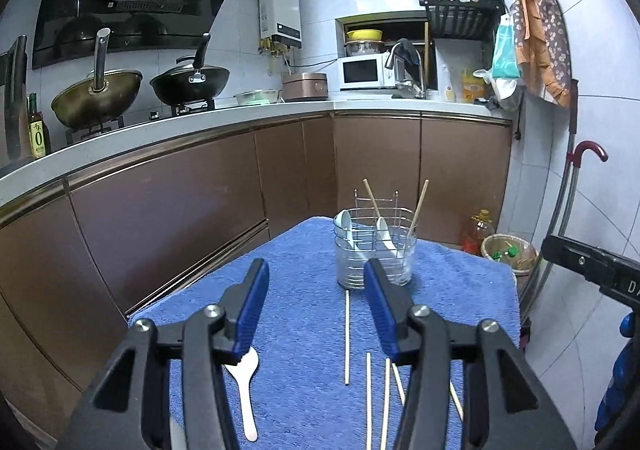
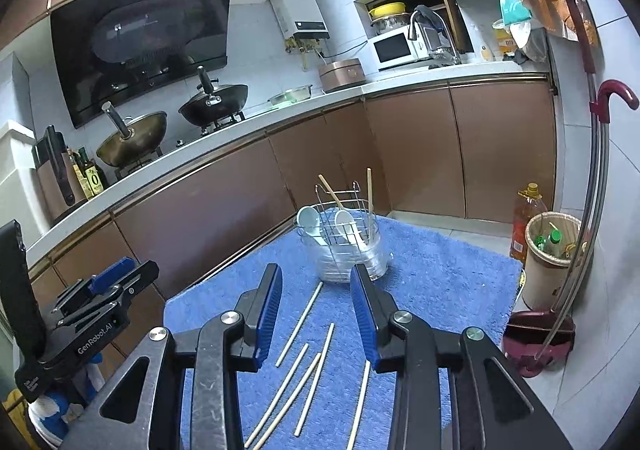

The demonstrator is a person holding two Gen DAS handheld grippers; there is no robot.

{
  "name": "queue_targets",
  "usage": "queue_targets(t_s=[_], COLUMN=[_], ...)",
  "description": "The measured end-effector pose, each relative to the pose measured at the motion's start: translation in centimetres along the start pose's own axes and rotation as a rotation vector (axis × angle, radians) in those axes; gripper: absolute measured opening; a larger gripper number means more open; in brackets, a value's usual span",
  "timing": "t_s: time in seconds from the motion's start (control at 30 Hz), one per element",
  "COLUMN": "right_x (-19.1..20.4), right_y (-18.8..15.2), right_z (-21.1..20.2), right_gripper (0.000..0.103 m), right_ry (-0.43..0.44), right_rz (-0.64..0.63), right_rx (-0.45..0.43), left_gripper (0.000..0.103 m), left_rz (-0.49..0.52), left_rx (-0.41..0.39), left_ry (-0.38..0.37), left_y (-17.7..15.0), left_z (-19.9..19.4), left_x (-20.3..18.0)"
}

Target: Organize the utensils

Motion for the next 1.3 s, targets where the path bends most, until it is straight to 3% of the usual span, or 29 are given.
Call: queue_targets(t_s=[0.57, 0.8, 1.13, 1.3], right_x=[-2.5, -3.8, -5.1, -6.0], right_y=[-2.9, -4.5, -7.4, -8.6], right_z=[4.8, 6.8, 11.1, 13.1], right_gripper=[0.033, 0.033, 0.033, 0.033], right_ry=[-0.05, -0.076, -0.091, -0.098], right_rz=[0.03, 0.041, 0.041, 0.049], right_rx=[0.145, 0.223, 0.374, 0.433], left_gripper=[0.047, 0.047, 0.047, 0.046], left_rz=[0.061, 0.07, -0.07, -0.102], left_rx=[0.147, 0.285, 0.59, 0.667], left_ry=[-0.019, -0.086, -0.237, -0.262], left_y=[-3.0, -5.6, -9.9, -10.2], left_z=[6.1, 10.2, 19.0, 23.0], left_x=[-1.6, -2.3, -0.9, -0.9])
Point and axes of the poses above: each gripper's, at about its wrist camera, not at the fingertips, and z roughly the way its jaws point, x to its left, y to its top, the point moved 5 cm from there along z, roughly the way its jaws point, and after that the axes turned 2 degrees about x, right-handed, at the moved point
